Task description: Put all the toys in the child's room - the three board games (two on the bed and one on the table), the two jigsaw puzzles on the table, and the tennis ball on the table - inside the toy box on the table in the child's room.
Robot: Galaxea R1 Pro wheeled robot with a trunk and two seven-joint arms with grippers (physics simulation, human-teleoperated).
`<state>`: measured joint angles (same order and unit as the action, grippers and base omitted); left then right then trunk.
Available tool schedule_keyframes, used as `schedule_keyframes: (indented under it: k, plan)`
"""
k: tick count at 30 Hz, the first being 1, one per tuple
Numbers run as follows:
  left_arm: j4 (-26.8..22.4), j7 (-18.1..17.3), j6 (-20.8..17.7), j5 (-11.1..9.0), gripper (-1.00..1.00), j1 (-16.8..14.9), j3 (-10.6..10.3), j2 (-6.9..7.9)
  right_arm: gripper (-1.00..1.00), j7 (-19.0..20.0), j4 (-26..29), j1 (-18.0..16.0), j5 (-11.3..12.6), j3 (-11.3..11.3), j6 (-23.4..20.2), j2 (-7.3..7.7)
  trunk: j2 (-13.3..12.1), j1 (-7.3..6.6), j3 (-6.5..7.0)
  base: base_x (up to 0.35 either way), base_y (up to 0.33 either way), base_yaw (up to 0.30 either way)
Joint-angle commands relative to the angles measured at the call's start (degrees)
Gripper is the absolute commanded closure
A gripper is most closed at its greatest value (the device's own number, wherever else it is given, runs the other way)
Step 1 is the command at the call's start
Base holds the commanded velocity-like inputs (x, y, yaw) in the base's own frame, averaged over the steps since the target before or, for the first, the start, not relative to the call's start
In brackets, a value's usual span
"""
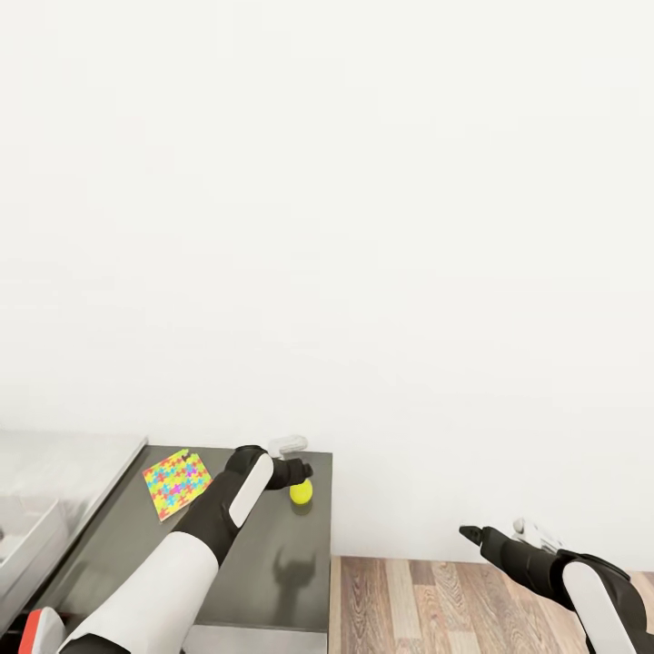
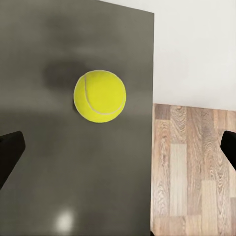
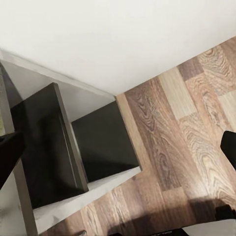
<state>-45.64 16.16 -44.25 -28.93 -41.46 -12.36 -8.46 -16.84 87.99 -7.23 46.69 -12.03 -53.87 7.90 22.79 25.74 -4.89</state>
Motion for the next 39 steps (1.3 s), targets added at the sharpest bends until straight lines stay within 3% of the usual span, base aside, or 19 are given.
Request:
schedule_keyframes:
  k: [1,18,39]
  plan:
    - [-0.1,0.5,-0.1,-0.6,-1.0,-0.1,-0.1,0.02,-1.0,-0.5,0.1,0.0,0.6,0.0,-0.2,0.01,0.1,0.04,-0.13,0.043,0.0,0.0]
    - [-0.1,0.4,0.6,-0.5,-1.0,0.0,-0.2,-0.02,-1.0,-0.5,0.2,0.0,0.6,0.0,-0.2,0.01,0.1,0.04,-0.13,0.246,-0.028,0.0]
    - [-0.1,0.4,0.7,-0.6,-1.0,-0.1,-0.2,0.01,-1.0,-0.6,0.0,-0.1,0.7,0.0,-0.3,0.04,0.1,0.04,-1.08,0.074,-0.022,0.0]
